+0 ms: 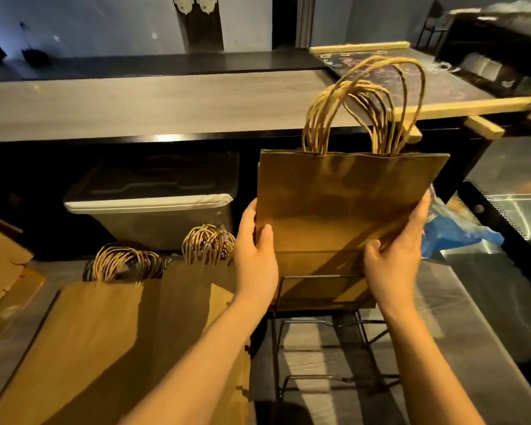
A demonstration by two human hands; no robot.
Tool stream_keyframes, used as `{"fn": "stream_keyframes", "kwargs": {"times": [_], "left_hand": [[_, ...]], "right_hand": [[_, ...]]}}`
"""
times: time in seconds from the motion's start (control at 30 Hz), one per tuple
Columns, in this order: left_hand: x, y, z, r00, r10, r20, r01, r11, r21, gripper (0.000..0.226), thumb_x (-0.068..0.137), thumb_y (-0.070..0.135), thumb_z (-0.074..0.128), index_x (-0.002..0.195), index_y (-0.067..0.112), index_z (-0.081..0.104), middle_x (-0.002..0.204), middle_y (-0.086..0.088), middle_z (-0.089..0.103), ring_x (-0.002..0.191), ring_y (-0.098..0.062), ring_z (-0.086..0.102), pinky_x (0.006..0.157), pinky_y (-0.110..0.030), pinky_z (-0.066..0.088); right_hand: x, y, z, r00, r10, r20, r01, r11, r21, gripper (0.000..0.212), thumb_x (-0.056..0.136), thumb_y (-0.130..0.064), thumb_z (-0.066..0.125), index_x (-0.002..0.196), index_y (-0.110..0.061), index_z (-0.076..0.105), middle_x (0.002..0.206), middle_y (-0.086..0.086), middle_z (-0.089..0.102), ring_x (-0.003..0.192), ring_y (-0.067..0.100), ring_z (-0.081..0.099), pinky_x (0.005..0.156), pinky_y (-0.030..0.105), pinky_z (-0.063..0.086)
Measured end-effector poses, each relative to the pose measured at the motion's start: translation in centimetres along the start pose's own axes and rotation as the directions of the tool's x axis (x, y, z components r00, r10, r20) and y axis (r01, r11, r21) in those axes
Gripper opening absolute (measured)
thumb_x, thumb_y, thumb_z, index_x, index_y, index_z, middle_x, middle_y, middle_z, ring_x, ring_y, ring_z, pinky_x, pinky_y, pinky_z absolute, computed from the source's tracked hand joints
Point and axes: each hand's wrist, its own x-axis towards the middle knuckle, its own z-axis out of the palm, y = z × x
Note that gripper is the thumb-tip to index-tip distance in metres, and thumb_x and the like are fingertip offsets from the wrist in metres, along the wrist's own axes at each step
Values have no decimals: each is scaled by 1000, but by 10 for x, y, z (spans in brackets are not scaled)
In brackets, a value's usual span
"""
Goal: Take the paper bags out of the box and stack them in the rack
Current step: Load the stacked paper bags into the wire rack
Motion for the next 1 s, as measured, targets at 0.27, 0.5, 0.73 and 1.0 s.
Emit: {"fn": "stream_keyframes", "kwargs": {"times": [0.27, 0.5, 0.73, 1.0], "left_hand": [[-4, -5, -13, 993, -44, 107, 43, 999, 17, 49, 100, 15, 42, 143, 34, 28, 132, 20, 45, 120, 4, 44, 104, -22, 40], [-21, -12, -56, 987, -76, 144, 61, 993, 104, 51, 97, 16, 48, 135, 45, 29, 136, 24, 36, 124, 6, 35, 98, -12, 31], [-74, -54, -172, 967, -207, -151, 236, 950, 205, 35, 96, 18, 49, 125, 38, 46, 126, 20, 47, 121, 1, 40, 95, -15, 33], [-118, -124, -293, 728, -432, -532, 610, 763, 215, 38, 95, 12, 51, 131, 20, 49, 140, -5, 44, 128, -19, 40, 101, -31, 33]], "right_hand": [[-23, 5, -2, 976, 53, 213, 24, 939, -344, 104, 84, -17, 67, 149, -12, -13, 159, 13, -4, 147, 26, 2, 116, 31, 4], [-72, -35, 25, 916, -115, 385, 263, 896, -357, 90, 89, -32, 60, 150, -21, -6, 157, 4, -11, 145, 21, -18, 117, 41, -7], [-136, -72, 67, 697, -252, 671, 488, 853, -186, 78, 92, -36, 48, 151, -27, -2, 159, -2, -4, 146, 14, -15, 116, 30, -12], [-213, -113, 125, 103, -196, 975, 470, 874, 126, 84, 98, -32, 46, 140, -38, -26, 149, -10, -35, 141, 12, -26, 112, 22, -7]]}}
